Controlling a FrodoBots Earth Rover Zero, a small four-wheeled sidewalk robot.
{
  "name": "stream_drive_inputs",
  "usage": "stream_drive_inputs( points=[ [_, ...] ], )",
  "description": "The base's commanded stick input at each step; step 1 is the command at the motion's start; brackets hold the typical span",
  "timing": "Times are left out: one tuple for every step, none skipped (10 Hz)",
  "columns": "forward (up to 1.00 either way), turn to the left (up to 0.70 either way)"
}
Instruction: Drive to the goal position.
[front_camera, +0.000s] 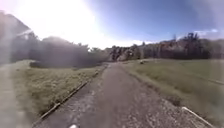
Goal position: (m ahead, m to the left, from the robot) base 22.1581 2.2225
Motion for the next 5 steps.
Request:
stream_drive_inputs(
  points=[
    [1.00,0.01],
    [1.00,0.01],
    [1.00,0.01],
    [1.00,0.01],
    [1.00,0.02]
  ],
)
